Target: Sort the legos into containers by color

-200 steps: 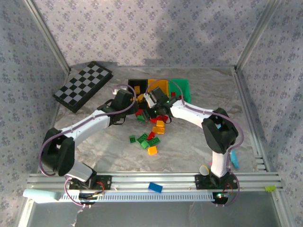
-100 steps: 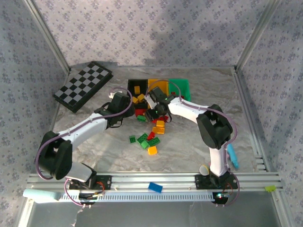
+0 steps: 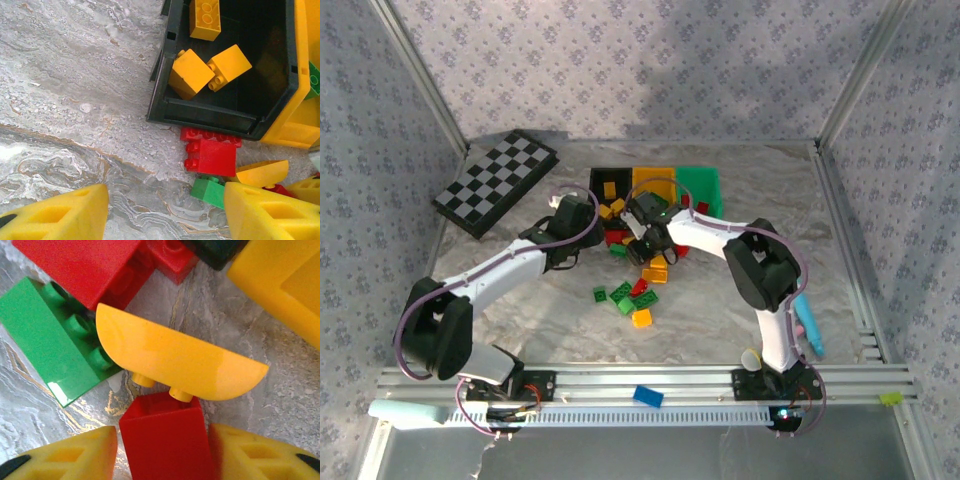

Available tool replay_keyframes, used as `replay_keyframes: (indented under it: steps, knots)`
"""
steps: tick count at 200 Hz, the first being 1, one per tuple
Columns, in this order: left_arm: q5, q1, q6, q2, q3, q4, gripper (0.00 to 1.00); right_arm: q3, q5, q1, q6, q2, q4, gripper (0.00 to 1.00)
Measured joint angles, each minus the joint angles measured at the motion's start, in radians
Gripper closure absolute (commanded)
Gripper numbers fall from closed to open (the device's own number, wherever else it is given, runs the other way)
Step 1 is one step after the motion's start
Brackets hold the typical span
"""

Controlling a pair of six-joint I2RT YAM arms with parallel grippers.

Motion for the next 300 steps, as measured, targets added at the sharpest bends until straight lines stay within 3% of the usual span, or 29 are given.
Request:
replay_keyframes:
  steps: [25,86,127,153,177,231,300]
  knots:
    - [0.003,0.0,-0.001,0.001,0.0,0.0,0.38,0.0,0.019,0.006,0.0,0.0,0.0,0.7]
    - [0.034,0.0,-0.001,0.009,0.0,0.013,0.38,-0.058,0.023,-0.016,0.009,-0.111,0.013,0.7]
    - [0.077,0.0,0.0,0.021,-0.001,0.032,0.38,-0.073,0.017,-0.167,0.059,-0.237,0.068,0.69]
    - [0.091,0.0,0.001,0.027,-0.002,0.038,0.38,-0.073,0.022,-0.268,0.099,-0.237,0.097,0.67]
    - [0.105,0.0,0.001,0.031,-0.003,0.045,0.38,-0.05,0.05,-0.293,0.115,-0.202,0.091,0.51]
    - [0.109,0.0,0.004,0.036,-0.004,0.047,0.38,-0.05,0.091,-0.284,0.114,-0.185,0.085,0.48]
    - [0.132,0.0,0.013,0.076,-0.004,0.053,0.38,-0.298,0.098,-0.255,0.121,-0.366,0.066,0.47]
